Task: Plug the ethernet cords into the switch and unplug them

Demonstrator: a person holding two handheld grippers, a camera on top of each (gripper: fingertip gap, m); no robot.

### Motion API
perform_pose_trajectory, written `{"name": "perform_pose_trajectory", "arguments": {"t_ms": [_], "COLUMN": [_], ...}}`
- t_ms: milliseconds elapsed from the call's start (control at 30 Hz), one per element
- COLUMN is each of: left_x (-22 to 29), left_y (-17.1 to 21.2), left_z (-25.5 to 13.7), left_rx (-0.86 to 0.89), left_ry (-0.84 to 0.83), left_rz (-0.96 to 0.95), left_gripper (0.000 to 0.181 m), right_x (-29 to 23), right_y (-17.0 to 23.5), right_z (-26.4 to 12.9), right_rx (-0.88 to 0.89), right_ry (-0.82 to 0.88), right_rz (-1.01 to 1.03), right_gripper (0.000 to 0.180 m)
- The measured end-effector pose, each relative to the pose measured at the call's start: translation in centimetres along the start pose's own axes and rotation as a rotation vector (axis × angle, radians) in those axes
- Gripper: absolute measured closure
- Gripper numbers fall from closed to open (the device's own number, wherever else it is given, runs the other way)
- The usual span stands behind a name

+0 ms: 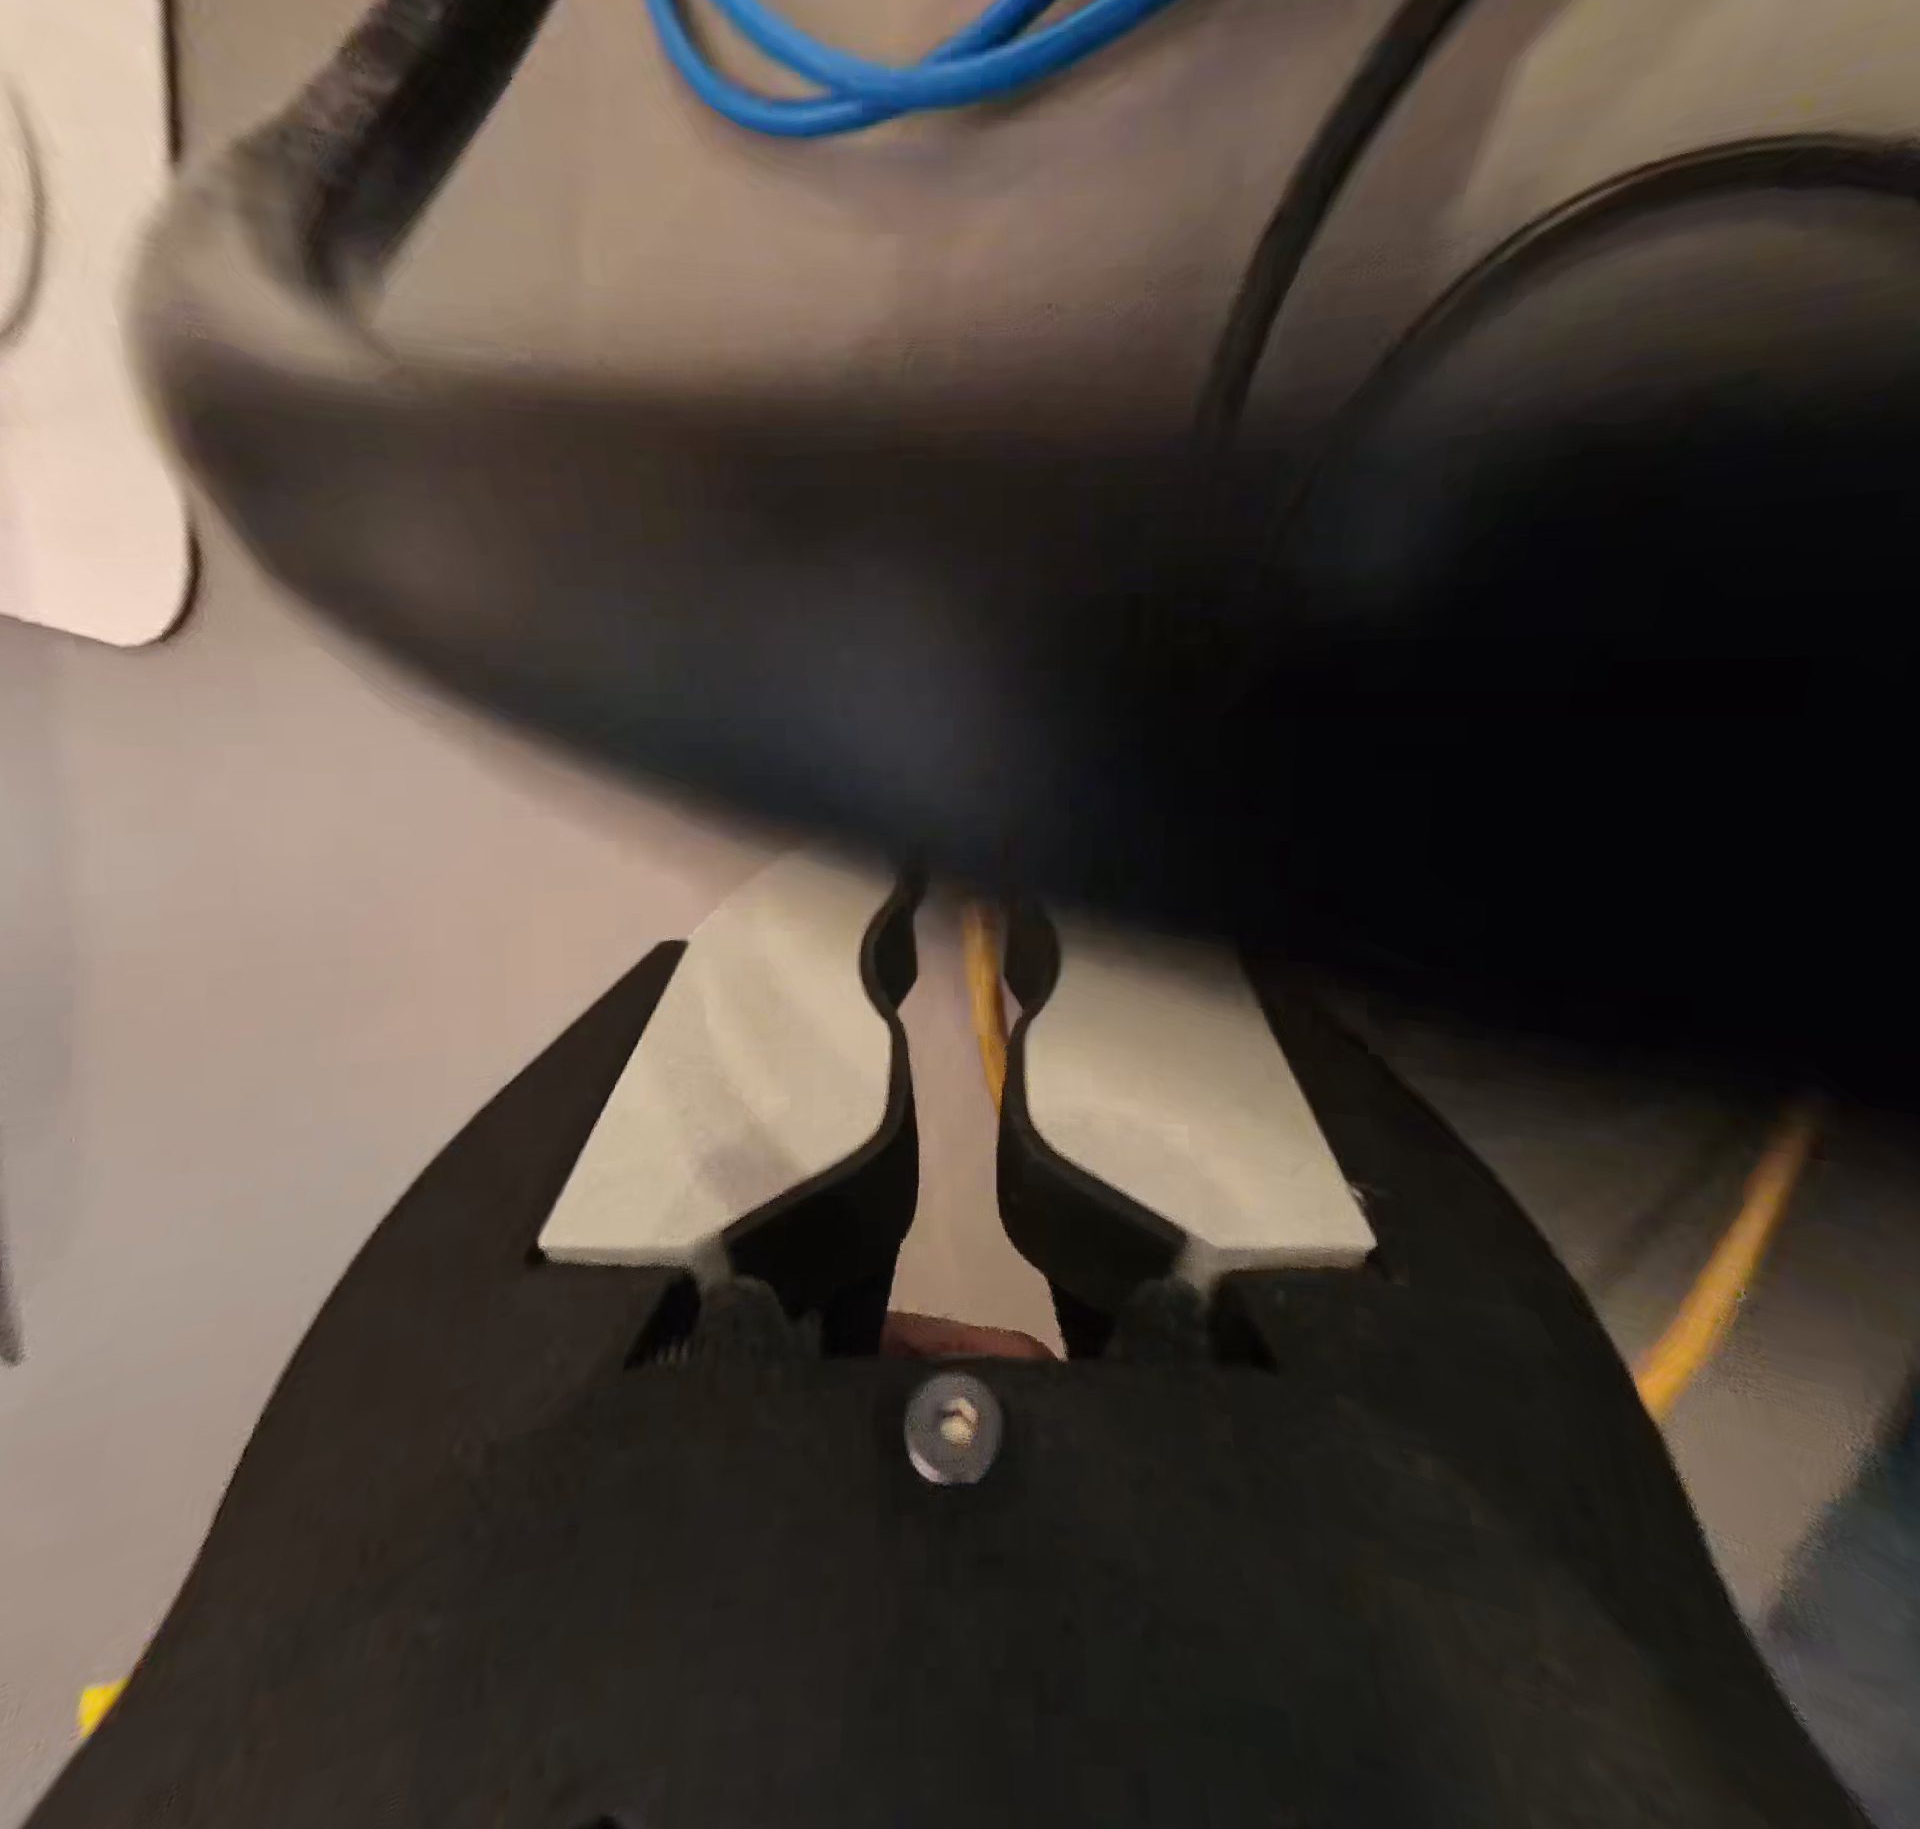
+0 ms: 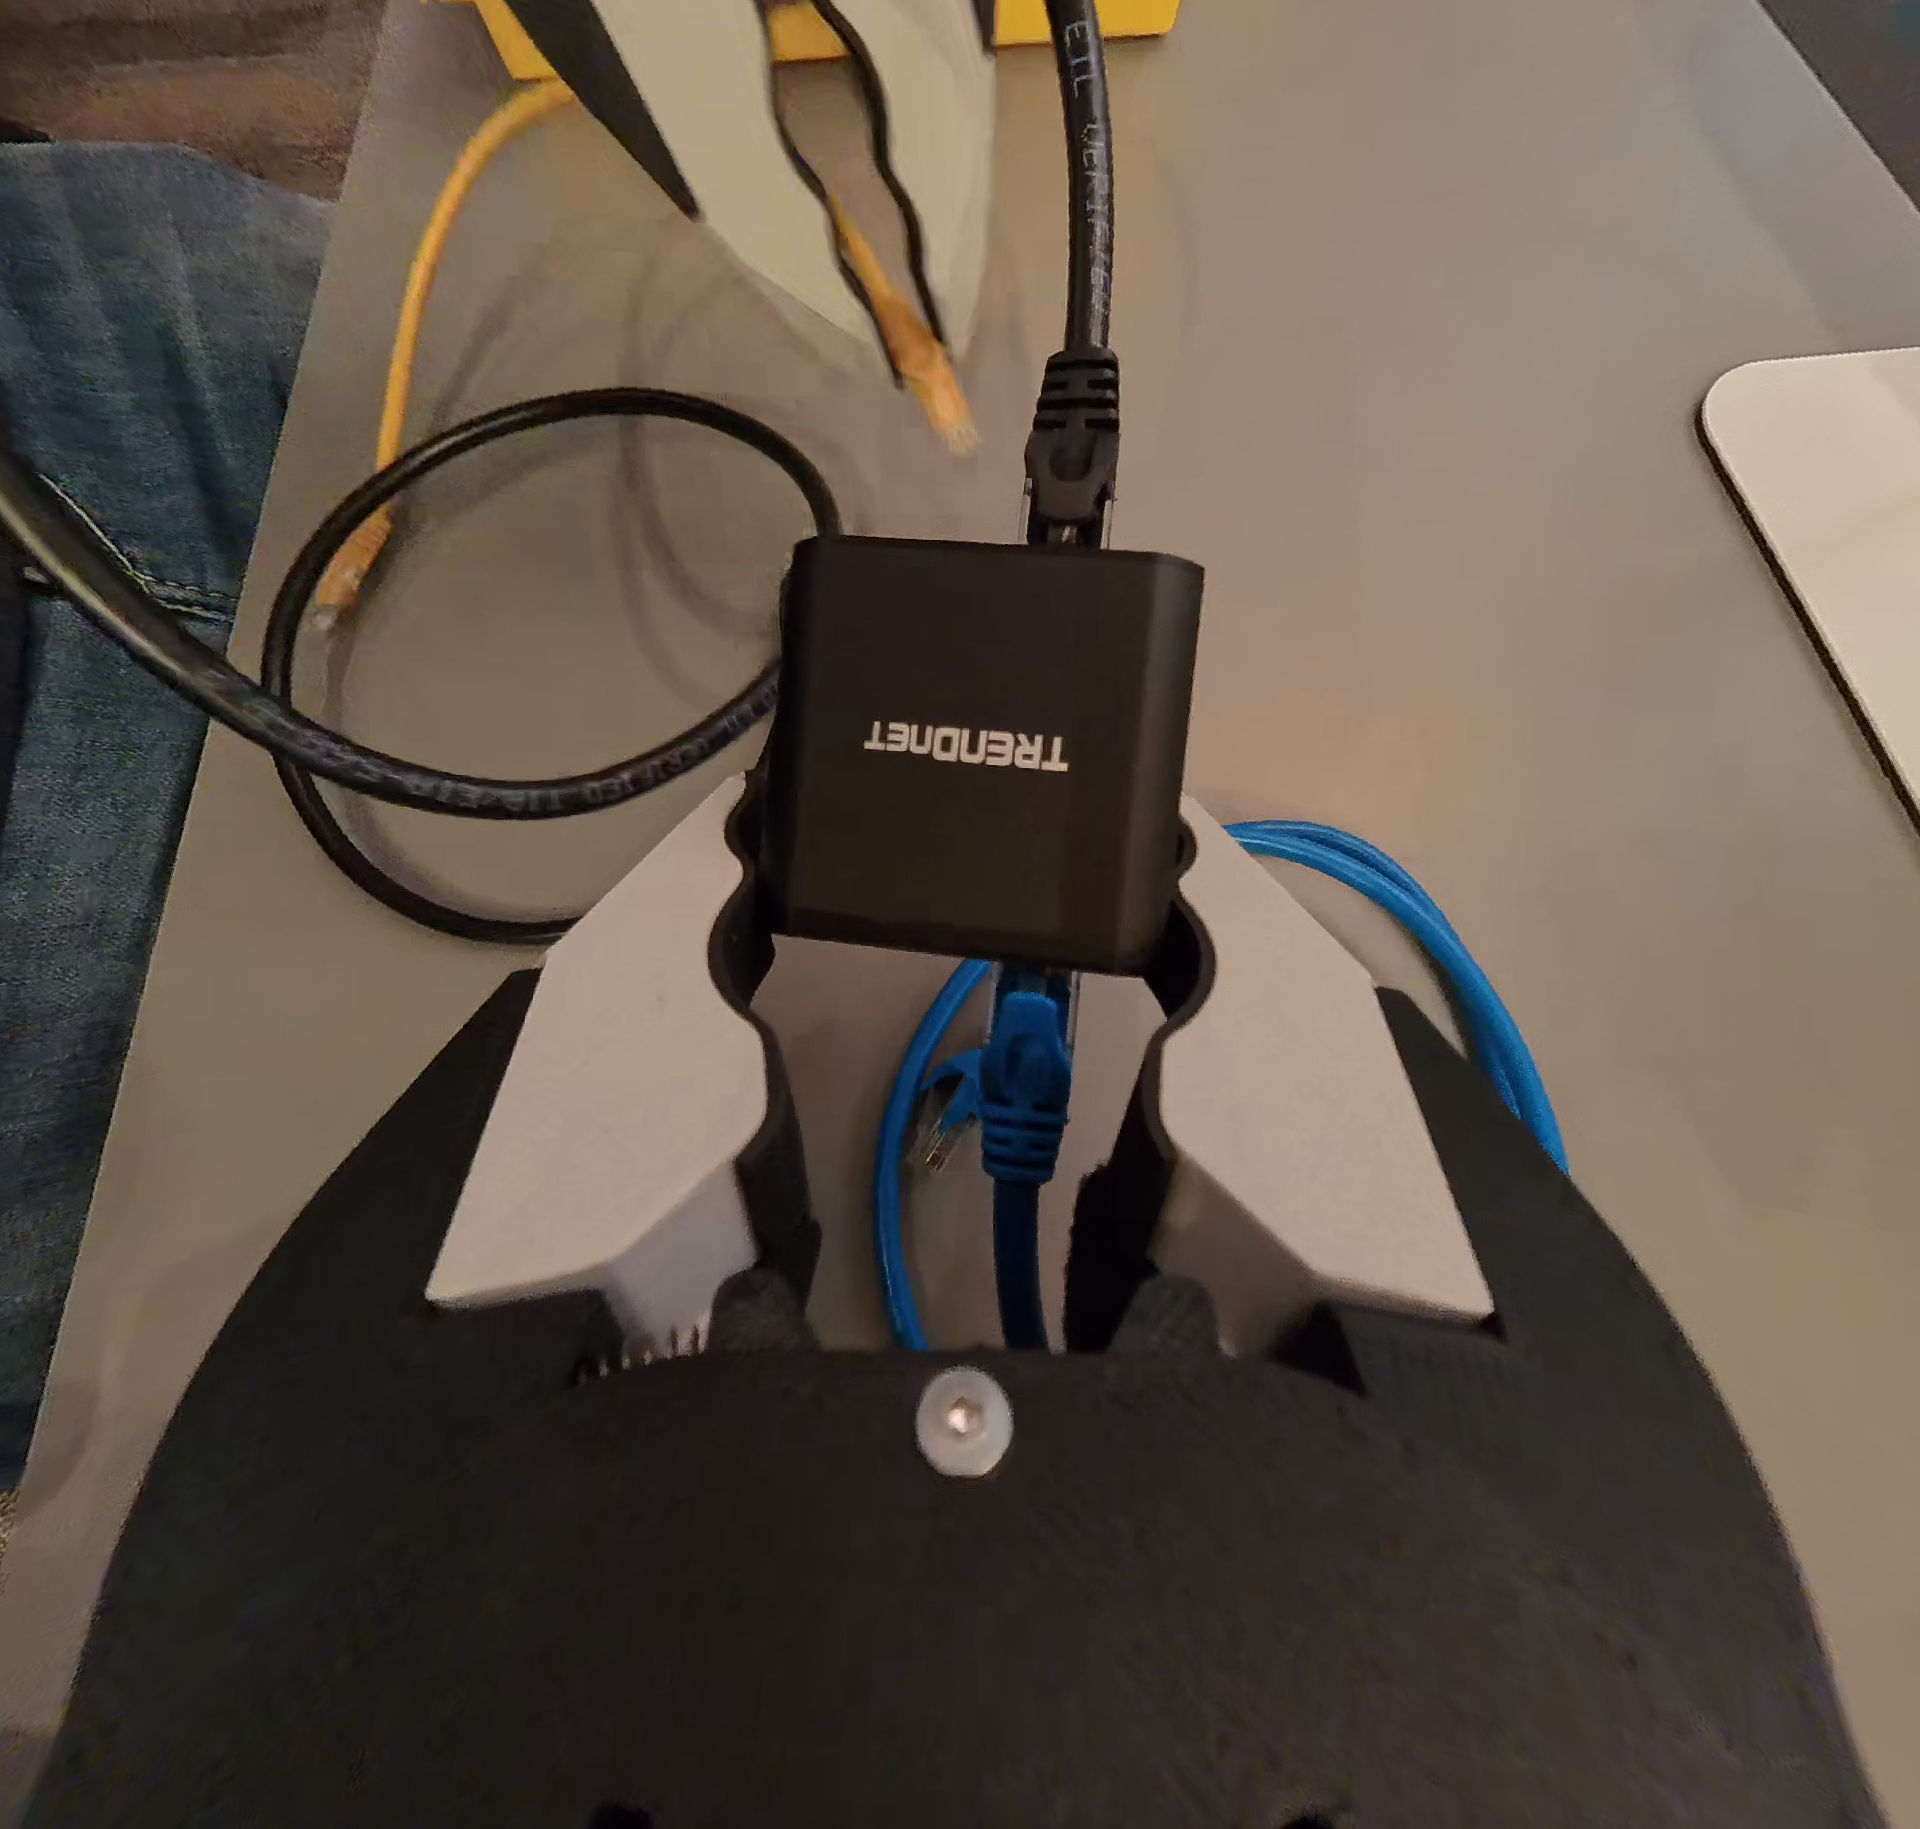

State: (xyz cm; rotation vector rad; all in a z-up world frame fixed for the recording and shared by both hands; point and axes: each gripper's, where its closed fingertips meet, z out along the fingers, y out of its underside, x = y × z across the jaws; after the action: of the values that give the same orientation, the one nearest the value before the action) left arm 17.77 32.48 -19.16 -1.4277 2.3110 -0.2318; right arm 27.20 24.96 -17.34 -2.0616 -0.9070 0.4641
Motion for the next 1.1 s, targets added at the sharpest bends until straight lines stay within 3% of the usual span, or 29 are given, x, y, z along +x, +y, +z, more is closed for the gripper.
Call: {"name": "perform_pose_trajectory", "arguments": {"t_ms": [133,333,767,933,1100], "left_x": [-1.4,-1.4,-1.6,-1.6,-3.1], "left_y": [0.9,2.5,2.0,1.6,1.0], "left_z": [2.8,1.8,3.9,3.4,0.0], "left_rx": [-0.005,-0.006,0.098,0.133,0.197], "left_ry": [-0.048,-0.147,-0.256,-0.224,-0.226], "left_rz": [-0.065,-0.073,-0.117,-0.151,-0.179], "left_gripper": [0.168,0.160,0.171,0.171,0.172], "right_x": [0.2,0.3,0.4,0.4,0.3], "right_y": [0.8,1.0,1.1,1.1,0.5], "right_z": [0.2,-0.1,-0.2,-0.3,-0.5], "right_rx": [-0.030,-0.022,-0.022,-0.017,0.024], "right_ry": [0.013,0.016,0.028,0.027,0.011], "right_rz": [-0.001,0.000,0.002,-0.001,0.004], "right_gripper": [0.109,0.109,0.109,0.109,0.109]}}
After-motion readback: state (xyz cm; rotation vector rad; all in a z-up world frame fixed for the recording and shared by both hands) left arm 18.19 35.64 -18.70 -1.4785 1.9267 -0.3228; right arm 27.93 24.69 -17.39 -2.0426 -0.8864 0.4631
